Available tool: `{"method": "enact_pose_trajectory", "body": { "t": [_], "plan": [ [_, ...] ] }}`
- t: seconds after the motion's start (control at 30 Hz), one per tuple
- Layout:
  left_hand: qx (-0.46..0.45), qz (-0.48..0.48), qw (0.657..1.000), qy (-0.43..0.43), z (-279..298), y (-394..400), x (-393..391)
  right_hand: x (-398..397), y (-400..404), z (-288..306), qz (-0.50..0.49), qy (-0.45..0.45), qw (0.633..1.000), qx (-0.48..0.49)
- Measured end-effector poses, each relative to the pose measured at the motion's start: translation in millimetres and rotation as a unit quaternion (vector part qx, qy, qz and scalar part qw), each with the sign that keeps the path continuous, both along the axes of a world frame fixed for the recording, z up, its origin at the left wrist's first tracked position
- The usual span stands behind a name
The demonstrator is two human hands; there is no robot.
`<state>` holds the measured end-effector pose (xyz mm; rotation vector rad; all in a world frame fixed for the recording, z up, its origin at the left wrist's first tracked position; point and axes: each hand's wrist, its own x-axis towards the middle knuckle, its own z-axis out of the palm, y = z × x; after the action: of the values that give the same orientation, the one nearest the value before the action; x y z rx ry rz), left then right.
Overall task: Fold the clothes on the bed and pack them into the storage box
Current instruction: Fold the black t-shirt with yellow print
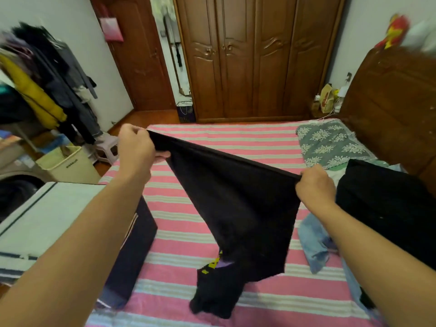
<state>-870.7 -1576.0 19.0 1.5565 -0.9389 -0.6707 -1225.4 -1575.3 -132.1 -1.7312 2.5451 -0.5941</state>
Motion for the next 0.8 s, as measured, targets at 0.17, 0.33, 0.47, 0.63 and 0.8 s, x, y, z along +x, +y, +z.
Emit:
{"method": "enact_pose_trajectory", "body": {
  "t": [0.17, 0.33, 0.47, 0.63, 0.8],
  "plan": [
    [-0.138, 0.096, 0.979, 0.112, 49, -19, 37, -16, -24, 24, -0.046, 0.017, 0.999, 0.012],
    [-0.115, 0.149, 0.94, 0.285, 32, -23, 88, -51, -30, 42, -0.134, 0.073, 0.987, -0.043],
    [-0.067, 0.184, 0.925, 0.324, -46, -22, 127, -59, -24, 29, -0.208, -0.093, 0.97, -0.08],
    [0.078, 0.199, 0.949, 0.231, -193, 22, 129, -48, -10, -34, -0.315, -0.389, 0.86, -0.101],
    [0.304, 0.138, 0.92, 0.205, -340, 128, 130, -5, 91, -119, -0.154, -0.301, 0.94, -0.043]
  ]
}}
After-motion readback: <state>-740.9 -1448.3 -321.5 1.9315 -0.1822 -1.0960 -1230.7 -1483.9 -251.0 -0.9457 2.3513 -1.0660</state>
